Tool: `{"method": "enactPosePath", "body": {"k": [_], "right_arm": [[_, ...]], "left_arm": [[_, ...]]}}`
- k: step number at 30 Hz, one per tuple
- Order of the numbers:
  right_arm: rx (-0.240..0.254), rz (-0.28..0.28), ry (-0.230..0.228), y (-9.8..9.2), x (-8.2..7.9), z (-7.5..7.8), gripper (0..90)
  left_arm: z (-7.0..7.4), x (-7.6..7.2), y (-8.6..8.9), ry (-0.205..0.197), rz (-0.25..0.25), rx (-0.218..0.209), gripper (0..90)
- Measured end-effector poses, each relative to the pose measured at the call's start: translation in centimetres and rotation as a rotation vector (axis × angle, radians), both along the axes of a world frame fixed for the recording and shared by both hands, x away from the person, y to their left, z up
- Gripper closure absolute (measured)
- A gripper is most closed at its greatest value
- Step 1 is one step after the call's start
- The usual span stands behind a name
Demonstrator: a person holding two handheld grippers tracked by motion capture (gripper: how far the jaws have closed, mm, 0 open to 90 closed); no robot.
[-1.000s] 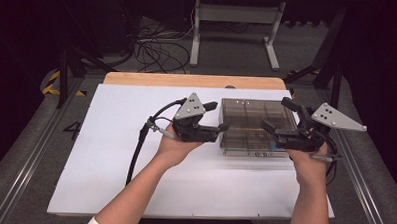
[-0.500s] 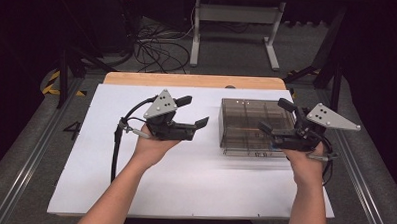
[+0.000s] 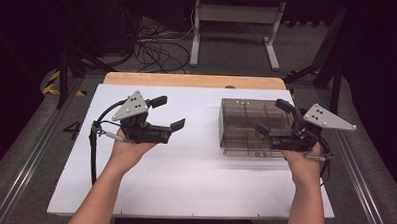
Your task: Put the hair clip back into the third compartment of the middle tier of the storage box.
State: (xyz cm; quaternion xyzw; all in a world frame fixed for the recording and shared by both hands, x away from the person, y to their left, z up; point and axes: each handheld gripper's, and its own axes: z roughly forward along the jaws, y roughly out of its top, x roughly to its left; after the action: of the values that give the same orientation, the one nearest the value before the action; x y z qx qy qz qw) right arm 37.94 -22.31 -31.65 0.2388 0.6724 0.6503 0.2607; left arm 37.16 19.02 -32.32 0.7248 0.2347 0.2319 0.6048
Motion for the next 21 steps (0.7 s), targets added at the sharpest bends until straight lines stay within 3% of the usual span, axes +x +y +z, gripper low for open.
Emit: {"method": "enactPosePath", "body": {"k": [10, 21], "right_arm": [[-0.001, 0.010, 0.002, 0.1, 0.2, -0.2, 0.0], [0.005, 0.008, 0.008, -0.1, 0.3, -0.4, 0.0]], "left_arm": [[-0.2, -1.1, 4.1, -0.014, 0.027, -0.063, 8.2], [-0.2, -2.6, 8.4, -0.039, 0.010, -0.181, 6.7]]}}
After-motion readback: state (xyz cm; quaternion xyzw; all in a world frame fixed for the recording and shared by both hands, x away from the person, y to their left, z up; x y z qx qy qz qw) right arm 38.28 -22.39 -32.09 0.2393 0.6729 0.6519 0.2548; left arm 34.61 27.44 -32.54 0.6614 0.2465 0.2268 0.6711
